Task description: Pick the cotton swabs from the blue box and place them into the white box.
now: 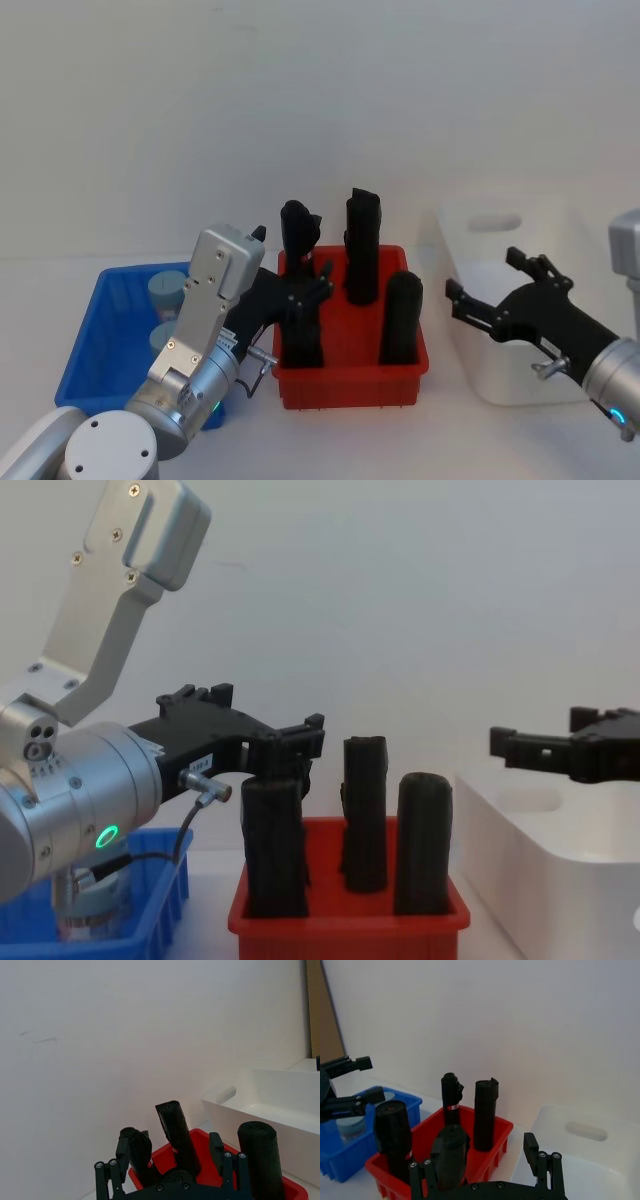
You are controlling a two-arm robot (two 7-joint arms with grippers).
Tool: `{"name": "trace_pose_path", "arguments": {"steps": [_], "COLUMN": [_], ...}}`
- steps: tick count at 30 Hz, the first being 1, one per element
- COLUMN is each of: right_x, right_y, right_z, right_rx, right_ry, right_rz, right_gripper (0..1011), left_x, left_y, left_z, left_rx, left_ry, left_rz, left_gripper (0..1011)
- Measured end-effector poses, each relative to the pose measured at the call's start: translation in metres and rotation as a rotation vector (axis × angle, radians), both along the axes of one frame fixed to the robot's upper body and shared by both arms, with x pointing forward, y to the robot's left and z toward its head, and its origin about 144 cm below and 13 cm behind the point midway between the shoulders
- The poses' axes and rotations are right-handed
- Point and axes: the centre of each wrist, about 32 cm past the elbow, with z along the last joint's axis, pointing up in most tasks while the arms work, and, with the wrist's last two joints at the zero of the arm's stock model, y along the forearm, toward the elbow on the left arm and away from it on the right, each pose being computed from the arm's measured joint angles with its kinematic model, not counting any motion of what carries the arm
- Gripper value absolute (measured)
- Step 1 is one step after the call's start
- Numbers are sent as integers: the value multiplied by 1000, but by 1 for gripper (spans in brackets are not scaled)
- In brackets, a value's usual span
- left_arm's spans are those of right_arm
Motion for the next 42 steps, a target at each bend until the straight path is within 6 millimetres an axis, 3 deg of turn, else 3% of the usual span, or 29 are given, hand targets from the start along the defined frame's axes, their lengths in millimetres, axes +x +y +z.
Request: {"name": "trace_pose_path", "arguments": {"steps": [12,20,42], "right_x": [27,47,67], "right_y": [8,26,63], "right_z": [7,6,-1], "right_rx": [-77,-124,-123], "right_ry": [101,156,223], "right_rz": [83,118,124], "right_gripper": [1001,1001,1001], "left_x": [0,0,0], "left_y": [0,0,0], "left_z": [0,0,0], "left_rx": [0,0,0], "left_ry": [0,0,0], "left_rz": [0,0,0], "left_gripper": [1003,1003,1003]}}
